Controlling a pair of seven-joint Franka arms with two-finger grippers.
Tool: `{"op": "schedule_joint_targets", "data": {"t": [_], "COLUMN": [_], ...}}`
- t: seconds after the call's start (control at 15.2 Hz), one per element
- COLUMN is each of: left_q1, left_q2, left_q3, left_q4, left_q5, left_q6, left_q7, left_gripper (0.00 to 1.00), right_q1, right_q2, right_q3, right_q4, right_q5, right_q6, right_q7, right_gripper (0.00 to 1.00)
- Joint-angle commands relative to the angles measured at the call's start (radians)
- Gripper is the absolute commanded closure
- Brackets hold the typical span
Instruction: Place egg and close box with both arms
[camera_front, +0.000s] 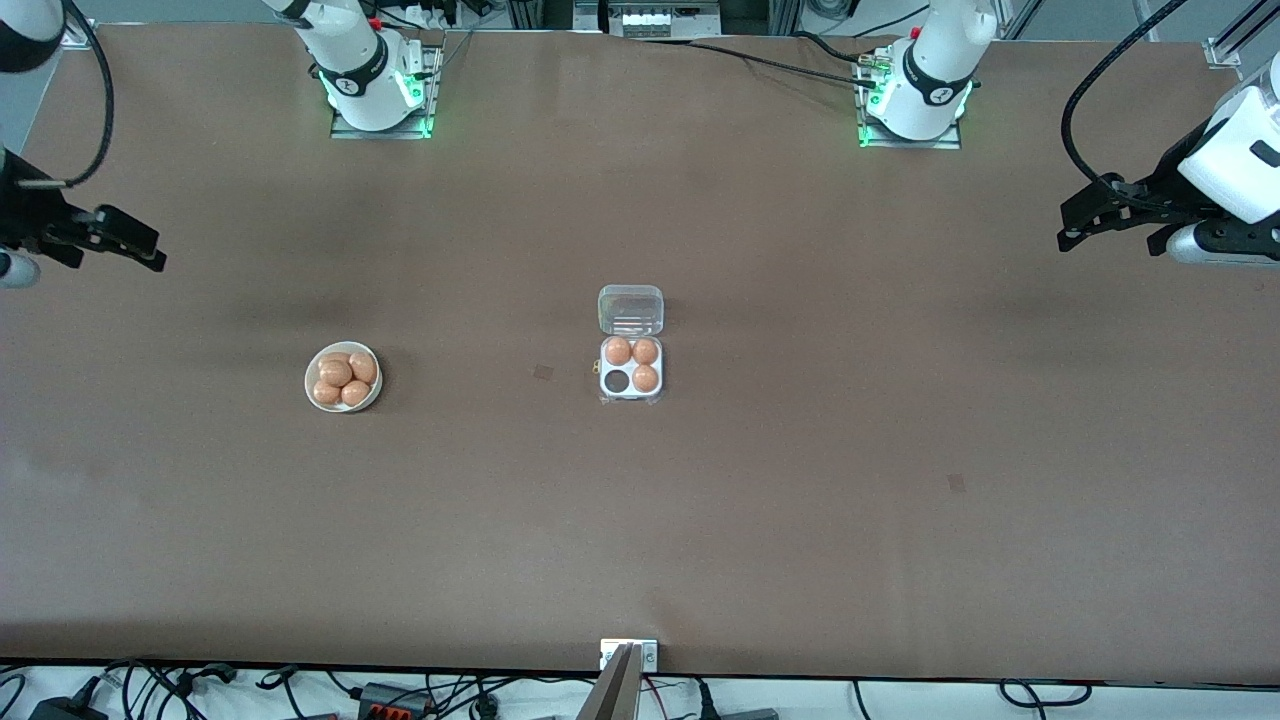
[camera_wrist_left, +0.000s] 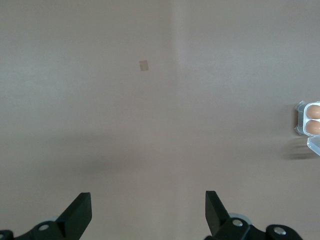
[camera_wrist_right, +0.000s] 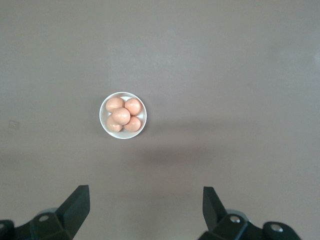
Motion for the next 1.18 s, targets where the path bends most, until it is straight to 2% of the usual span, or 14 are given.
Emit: {"op": "schedule_joint_targets", "data": {"t": [0.0, 0.46, 0.72, 0.85, 1.11], "left_q1": [-0.002, -0.002, -0.002, -0.002, -0.002], "left_q2": [0.016, 0.017, 0.022, 0.022, 0.022], "left_q3": [0.000, 0.000, 0.000, 0.000, 0.000], "left_q4": [0.034, 0.034, 0.034, 0.034, 0.034], "left_q5": [-0.003, -0.003, -0.003, -0.003, -0.003], "left_q6": [-0.025, -0.025, -0.025, -0.027, -0.027], "left_q7": [-0.005, -0.007, -0.007, -0.005, -0.005], "left_gripper": [0.00, 0.00, 0.00, 0.00, 0.00], "right_q1": [0.017, 0.122, 0.154, 0.155, 0.148], "right_q2": [0.083, 0.281, 0.376, 0.421, 0.456], "right_q3": [0.000, 0.011, 0.011, 0.011, 0.011], "right_q4": [-0.005, -0.002, -0.002, -0.003, -0.005], "right_q5": [-0.012, -0.014, -0.011, -0.012, -0.012], "right_q6": [0.025, 0.178, 0.197, 0.224, 0.241], "right_q7": [0.017, 0.022, 0.030, 0.097, 0.111], "right_gripper": [0.00, 0.00, 0.00, 0.00, 0.00]}}
